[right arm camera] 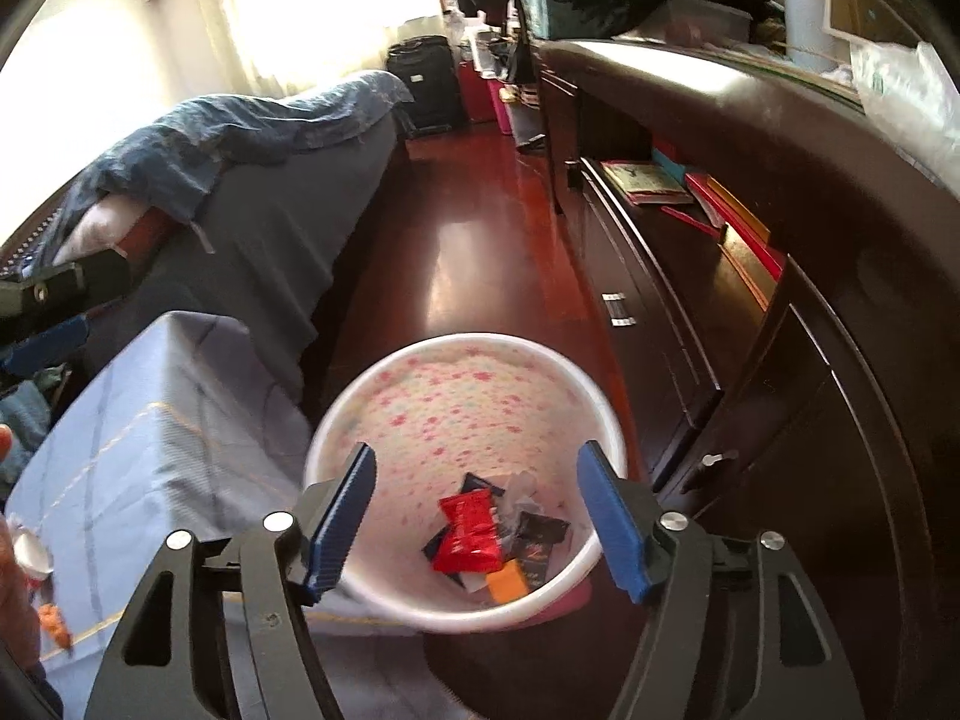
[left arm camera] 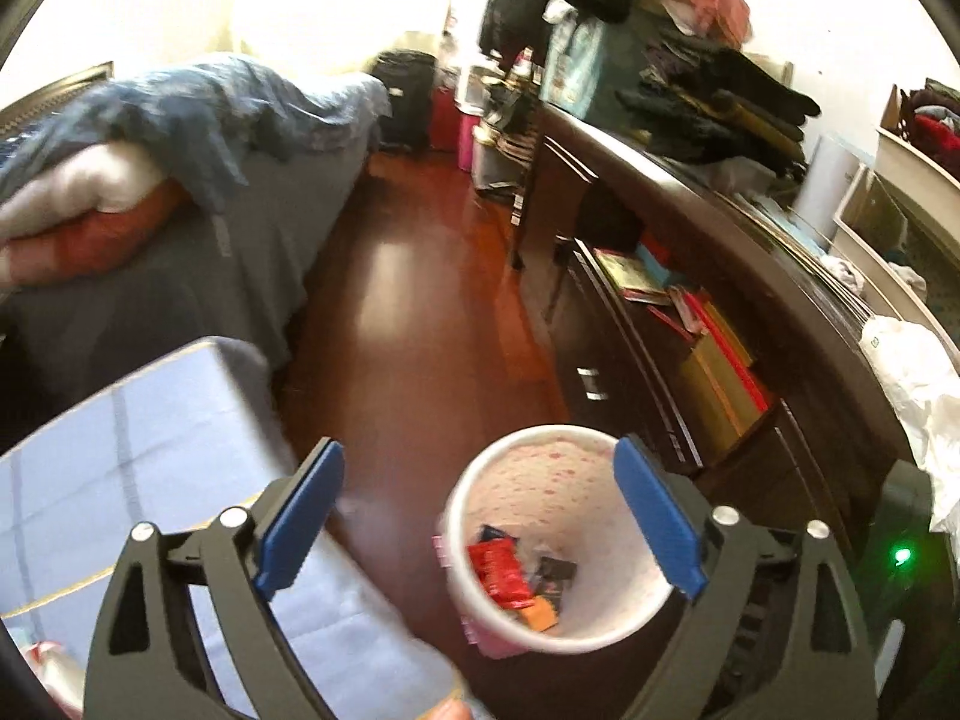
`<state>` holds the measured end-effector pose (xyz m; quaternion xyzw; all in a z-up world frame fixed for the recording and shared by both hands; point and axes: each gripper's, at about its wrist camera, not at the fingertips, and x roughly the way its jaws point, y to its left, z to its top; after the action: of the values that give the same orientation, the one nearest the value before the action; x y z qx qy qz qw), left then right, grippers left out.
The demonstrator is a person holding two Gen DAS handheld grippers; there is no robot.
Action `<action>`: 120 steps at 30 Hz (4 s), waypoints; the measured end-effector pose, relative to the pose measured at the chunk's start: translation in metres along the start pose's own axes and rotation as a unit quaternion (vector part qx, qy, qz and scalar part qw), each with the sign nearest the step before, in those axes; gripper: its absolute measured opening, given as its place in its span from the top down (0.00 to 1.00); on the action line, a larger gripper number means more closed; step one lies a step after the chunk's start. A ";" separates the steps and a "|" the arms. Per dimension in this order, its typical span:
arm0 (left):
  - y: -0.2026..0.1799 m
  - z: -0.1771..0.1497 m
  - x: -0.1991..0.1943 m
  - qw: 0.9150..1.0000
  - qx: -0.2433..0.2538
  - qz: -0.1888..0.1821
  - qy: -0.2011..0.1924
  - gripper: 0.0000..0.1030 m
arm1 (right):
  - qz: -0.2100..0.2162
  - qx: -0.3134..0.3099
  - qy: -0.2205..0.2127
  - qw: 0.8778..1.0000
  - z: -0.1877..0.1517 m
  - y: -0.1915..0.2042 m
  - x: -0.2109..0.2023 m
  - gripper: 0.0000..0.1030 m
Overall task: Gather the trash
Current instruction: 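Open both tools to drop the tissue pack and cube into the wastebasket, then move both open tools back over the table, then grasp the white glue stick with the left tool while the right tool grasps the red snack bag, then carry the glue stick and red bag with both tools over the wastebasket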
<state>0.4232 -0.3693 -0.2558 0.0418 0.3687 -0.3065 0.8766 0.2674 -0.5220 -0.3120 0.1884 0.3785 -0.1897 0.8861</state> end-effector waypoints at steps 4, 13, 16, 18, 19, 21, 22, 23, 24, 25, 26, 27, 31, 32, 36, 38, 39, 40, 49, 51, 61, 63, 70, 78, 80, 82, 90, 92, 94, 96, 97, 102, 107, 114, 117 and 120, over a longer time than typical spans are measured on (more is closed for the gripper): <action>0.025 -0.008 -0.039 0.999 -0.010 0.045 -0.019 0.05 | 0.030 -0.014 -0.003 0.999 -0.004 0.024 -0.024 0.24; 0.089 -0.038 -0.122 0.988 -0.048 0.137 -0.046 0.03 | 0.106 -0.072 -0.004 0.992 -0.023 0.099 -0.067 0.14; 0.115 -0.052 -0.145 0.983 -0.067 0.165 -0.047 0.03 | 0.127 -0.095 -0.001 0.987 -0.031 0.124 -0.077 0.14; 0.134 -0.063 -0.159 0.978 -0.082 0.185 -0.046 0.03 | 0.142 -0.111 0.002 0.984 -0.036 0.141 -0.082 0.13; 0.148 -0.071 -0.169 0.975 -0.094 0.198 -0.045 0.03 | 0.148 -0.117 0.004 0.982 -0.039 0.148 -0.085 0.13; 0.167 -0.080 -0.180 0.969 -0.110 0.215 -0.045 0.03 | 0.162 -0.133 0.007 0.978 -0.045 0.166 -0.090 0.13; 0.181 -0.086 -0.188 0.965 -0.121 0.228 -0.044 0.03 | 0.166 -0.140 0.008 0.976 -0.048 0.173 -0.091 0.13; 0.194 -0.092 -0.194 0.961 -0.131 0.241 -0.043 0.03 | 0.173 -0.150 0.010 0.973 -0.052 0.183 -0.093 0.13; 0.205 -0.096 -0.199 0.956 -0.140 0.254 -0.042 0.03 | 0.178 -0.157 0.011 0.971 -0.055 0.190 -0.095 0.12; 0.219 -0.101 -0.204 0.949 -0.150 0.274 -0.039 0.03 | 0.181 -0.164 0.013 0.970 -0.059 0.198 -0.096 0.12; 0.233 -0.105 -0.208 0.943 -0.158 0.292 -0.037 0.03 | 0.186 -0.175 0.014 0.967 -0.063 0.208 -0.097 0.12; 0.246 -0.109 -0.211 0.937 -0.165 0.306 -0.034 0.03 | 0.189 -0.181 0.015 0.965 -0.066 0.214 -0.097 0.12; 0.301 -0.121 -0.215 0.916 -0.215 0.338 -0.021 0.03 | 0.201 -0.208 0.020 0.957 -0.079 0.240 -0.101 0.12; 0.313 -0.123 -0.213 0.912 -0.229 0.341 -0.021 0.03 | 0.202 -0.213 0.022 0.956 -0.083 0.247 -0.100 0.12; 0.357 -0.131 -0.199 0.899 -0.273 0.343 -0.008 0.03 | 0.205 -0.231 0.030 0.951 -0.092 0.268 -0.096 0.12; 0.374 -0.133 -0.188 0.893 -0.291 0.343 0.000 0.03 | 0.205 -0.238 0.032 0.949 -0.095 0.276 -0.094 0.12; 0.386 -0.134 -0.182 0.890 -0.301 0.341 0.005 0.03 | 0.204 -0.243 0.032 0.948 -0.096 0.280 -0.093 0.12; 0.392 -0.133 -0.177 0.889 -0.307 0.339 0.008 0.03 | 0.203 -0.245 0.032 0.947 -0.097 0.284 -0.092 0.12; 0.432 -0.145 -0.134 0.880 -0.331 0.337 0.056 0.03 | 0.201 -0.267 0.032 0.942 -0.101 0.316 -0.076 0.12; 0.433 -0.148 -0.133 0.878 -0.335 0.336 0.059 0.03 | 0.202 -0.271 0.033 0.941 -0.102 0.323 -0.072 0.12; 0.434 -0.153 -0.139 0.883 -0.323 0.337 0.049 0.14 | 0.205 -0.284 0.050 0.935 -0.108 0.355 -0.049 0.13; 0.435 -0.154 -0.141 0.884 -0.321 0.335 0.049 0.14 | 0.206 -0.285 0.060 0.934 -0.111 0.362 -0.042 0.13; 0.434 -0.161 -0.156 0.885 -0.319 0.336 0.044 0.14 | 0.191 -0.301 0.077 0.931 -0.126 0.382 -0.023 0.12; 0.424 -0.169 -0.184 0.887 -0.314 0.337 0.031 0.14 | 0.178 -0.309 0.094 0.930 -0.133 0.387 -0.015 0.34; 0.421 -0.171 -0.192 0.887 -0.314 0.336 0.026 0.14 | 0.180 -0.308 0.091 0.930 -0.132 0.384 -0.018 0.34; 0.417 -0.172 -0.200 0.887 -0.315 0.337 0.021 0.14 | 0.181 -0.308 0.086 0.930 -0.130 0.381 -0.023 0.34; 0.383 -0.171 -0.235 0.894 -0.295 0.337 0.000 0.14 | 0.189 -0.297 0.070 0.933 -0.121 0.355 -0.047 0.34; 0.370 -0.170 -0.243 0.898 -0.289 0.331 -0.004 0.14 | 0.193 -0.292 0.068 0.934 -0.119 0.346 -0.052 0.35; 0.357 -0.169 -0.249 0.901 -0.284 0.327 -0.009 0.14 | 0.197 -0.286 0.065 0.935 -0.117 0.337 -0.058 0.35; 0.348 -0.167 -0.252 0.904 -0.281 0.322 -0.011 0.14 | 0.200 -0.282 0.062 0.936 -0.115 0.329 -0.064 0.35; 0.341 -0.165 -0.255 0.906 -0.279 0.318 -0.014 0.14 | 0.202 -0.279 0.061 0.937 -0.114 0.324 -0.067 0.35; 0.303 -0.154 -0.258 0.919 -0.253 0.300 -0.024 0.14 | 0.211 -0.263 0.047 0.940 -0.105 0.299 -0.084 0.35; 0.267 -0.140 -0.257 0.932 -0.229 0.278 -0.035 0.14 | 0.214 -0.239 0.036 0.947 -0.095 0.267 -0.096 0.35; 0.215 -0.119 -0.237 0.951 -0.191 0.239 -0.038 0.14 | 0.201 -0.200 0.022 0.959 -0.078 0.216 -0.101 0.35; 0.188 -0.108 -0.222 0.962 -0.170 0.212 -0.037 0.14 | 0.189 -0.178 0.016 0.966 -0.070 0.191 -0.100 0.35; 0.162 -0.097 -0.205 0.970 -0.148 0.188 -0.036 0.14 | 0.175 -0.156 0.011 0.972 -0.060 0.165 -0.098 0.35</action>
<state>0.3441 -0.1057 -0.2126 -0.0306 0.3639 -0.0799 0.9275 0.2477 -0.3327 -0.2467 0.1130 0.3746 0.0315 0.9197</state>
